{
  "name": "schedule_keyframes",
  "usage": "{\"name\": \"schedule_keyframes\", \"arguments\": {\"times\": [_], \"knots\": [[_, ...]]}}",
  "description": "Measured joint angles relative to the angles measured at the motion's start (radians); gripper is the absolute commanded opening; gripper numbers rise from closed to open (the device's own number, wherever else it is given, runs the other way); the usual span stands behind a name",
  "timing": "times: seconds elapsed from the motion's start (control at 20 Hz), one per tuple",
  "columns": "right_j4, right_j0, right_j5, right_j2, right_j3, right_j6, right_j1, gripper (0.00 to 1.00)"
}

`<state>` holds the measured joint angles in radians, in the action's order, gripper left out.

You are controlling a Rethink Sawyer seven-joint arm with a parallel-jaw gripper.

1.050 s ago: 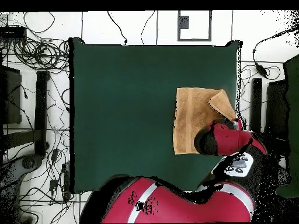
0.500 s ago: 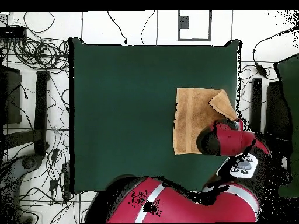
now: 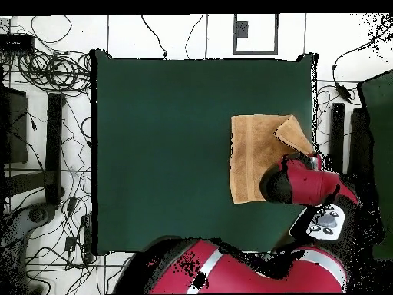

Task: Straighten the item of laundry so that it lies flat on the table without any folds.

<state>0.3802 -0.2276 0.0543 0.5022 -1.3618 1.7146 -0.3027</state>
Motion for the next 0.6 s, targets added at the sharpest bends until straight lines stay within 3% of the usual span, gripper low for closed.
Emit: {"name": "schedule_keyframes", "arguments": {"times": [0.25, 0.6], "knots": [[0.0, -0.016, 0.009, -0.026, -0.002, 0.0, -0.026, 0.0], [-0.019, 0.037, 0.016, -0.014, -0.005, 0.0, -0.031, 0.0]]}}
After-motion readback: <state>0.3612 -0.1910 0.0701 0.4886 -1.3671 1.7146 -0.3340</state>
